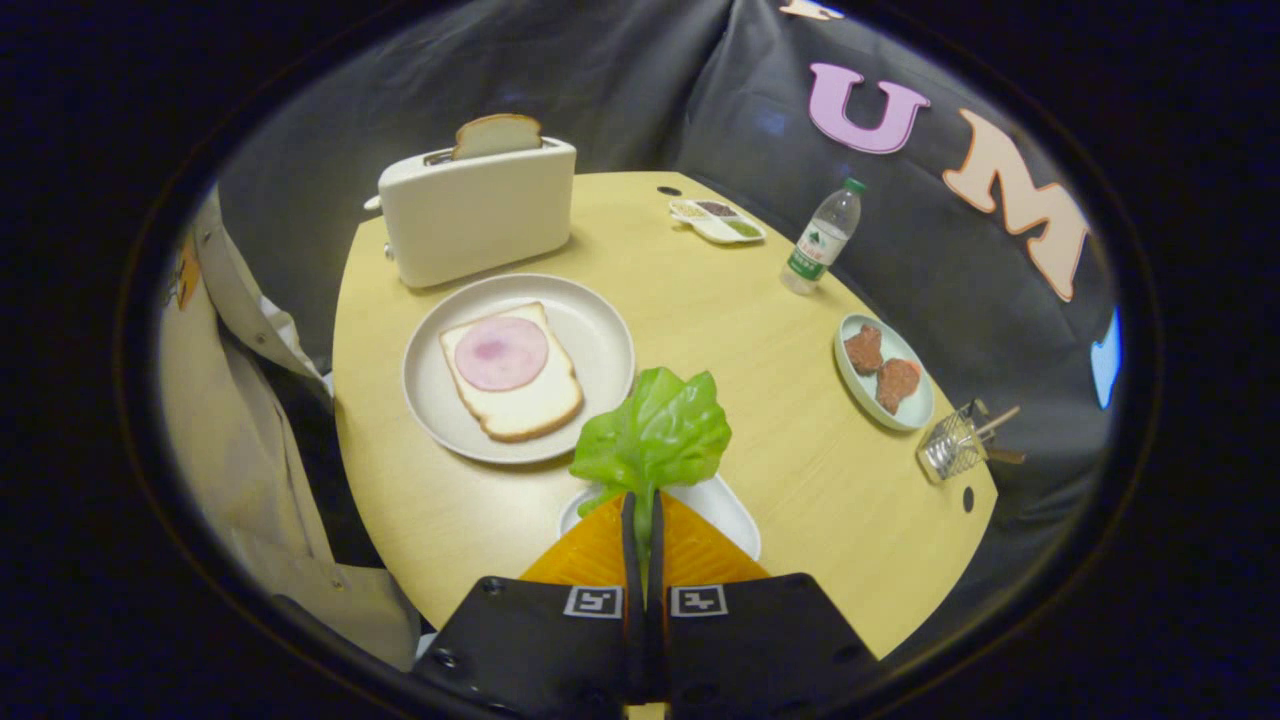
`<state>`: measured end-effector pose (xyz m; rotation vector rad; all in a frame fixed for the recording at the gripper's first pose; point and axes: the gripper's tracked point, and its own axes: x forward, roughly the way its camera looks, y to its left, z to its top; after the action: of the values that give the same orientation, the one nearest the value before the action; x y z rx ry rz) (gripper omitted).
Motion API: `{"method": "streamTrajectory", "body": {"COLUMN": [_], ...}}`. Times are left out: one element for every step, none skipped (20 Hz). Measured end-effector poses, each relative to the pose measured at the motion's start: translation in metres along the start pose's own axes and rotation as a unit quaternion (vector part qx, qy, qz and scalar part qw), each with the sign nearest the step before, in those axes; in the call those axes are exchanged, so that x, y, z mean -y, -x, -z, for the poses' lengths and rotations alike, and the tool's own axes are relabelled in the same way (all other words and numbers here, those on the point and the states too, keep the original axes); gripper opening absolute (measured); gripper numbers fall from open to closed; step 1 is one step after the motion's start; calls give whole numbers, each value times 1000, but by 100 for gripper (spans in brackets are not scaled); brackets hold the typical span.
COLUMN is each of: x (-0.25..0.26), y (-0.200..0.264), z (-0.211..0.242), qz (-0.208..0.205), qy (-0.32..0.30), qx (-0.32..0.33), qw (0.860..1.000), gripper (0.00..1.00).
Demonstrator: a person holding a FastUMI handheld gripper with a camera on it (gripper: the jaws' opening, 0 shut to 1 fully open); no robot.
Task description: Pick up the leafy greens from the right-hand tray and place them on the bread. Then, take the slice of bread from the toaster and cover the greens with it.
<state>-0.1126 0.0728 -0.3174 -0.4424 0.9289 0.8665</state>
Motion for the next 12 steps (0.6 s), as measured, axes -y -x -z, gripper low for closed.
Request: {"method": "streamTrajectory", "body": {"x": [-3, -7, -12, -16, -19, -23, -27, -32, -37, -42, -48, -53], "y": [1, 1, 1, 1, 0, -1, -3, -3, -4, -6, -10, -12], "z": [-7, -13, -19, -26, -32, -38, -43, -49, -54, -60, -65, -70], "qz": [1, -1, -4, -6, -7, -10, -12, -16, -20, -25, -30, -36], "qy": [4, 7, 10, 15, 18, 20, 21, 23, 25, 27, 29, 32], "qx": [2, 3, 4, 6, 7, 8, 10, 11, 12, 13, 14, 15], "qw": [1000, 1000, 1000, 1000, 1000, 1000, 1000, 1000, 999, 999, 999, 999], "gripper": [4, 4, 4, 4, 4, 4, 4, 4, 4, 4, 4, 4]}}
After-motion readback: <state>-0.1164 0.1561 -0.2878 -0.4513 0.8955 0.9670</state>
